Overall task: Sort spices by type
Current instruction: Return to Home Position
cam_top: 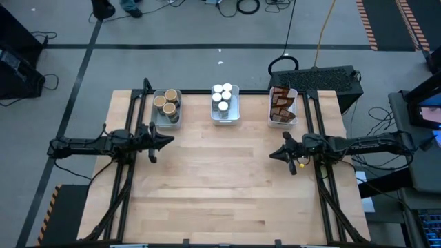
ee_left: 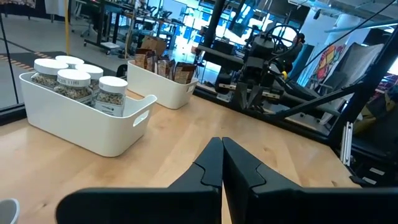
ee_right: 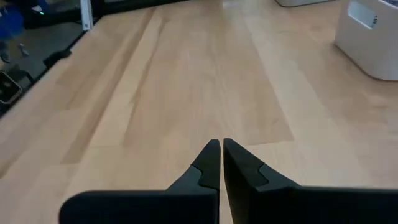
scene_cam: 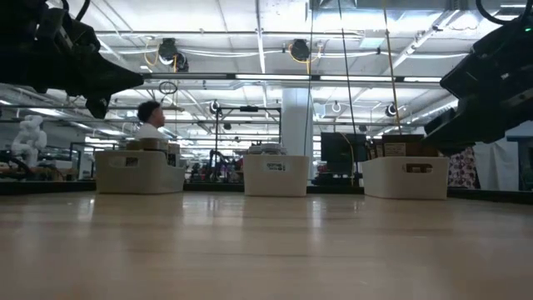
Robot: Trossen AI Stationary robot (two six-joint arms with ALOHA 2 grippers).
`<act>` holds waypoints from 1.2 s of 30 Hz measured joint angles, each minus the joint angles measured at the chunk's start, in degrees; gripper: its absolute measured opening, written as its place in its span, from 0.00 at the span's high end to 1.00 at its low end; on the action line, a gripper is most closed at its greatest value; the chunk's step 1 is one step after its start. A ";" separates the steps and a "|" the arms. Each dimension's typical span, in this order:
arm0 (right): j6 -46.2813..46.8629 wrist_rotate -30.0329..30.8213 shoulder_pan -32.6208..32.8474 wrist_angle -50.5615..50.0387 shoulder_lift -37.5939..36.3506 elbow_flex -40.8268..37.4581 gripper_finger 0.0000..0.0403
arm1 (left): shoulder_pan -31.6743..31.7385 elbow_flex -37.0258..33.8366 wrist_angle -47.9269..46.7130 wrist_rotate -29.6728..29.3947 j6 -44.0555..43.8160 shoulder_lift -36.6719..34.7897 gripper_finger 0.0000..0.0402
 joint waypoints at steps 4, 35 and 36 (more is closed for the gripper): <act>-0.70 0.95 0.00 -0.18 0.00 0.00 1.00 | -0.01 0.00 0.00 -0.02 -0.02 0.00 0.99; 0.90 0.93 0.00 0.01 0.00 0.02 1.00 | 0.00 0.02 0.02 -0.04 -0.07 0.00 0.98; 0.90 0.93 0.00 0.01 0.00 0.02 1.00 | 0.00 0.02 0.02 -0.04 -0.07 0.00 0.98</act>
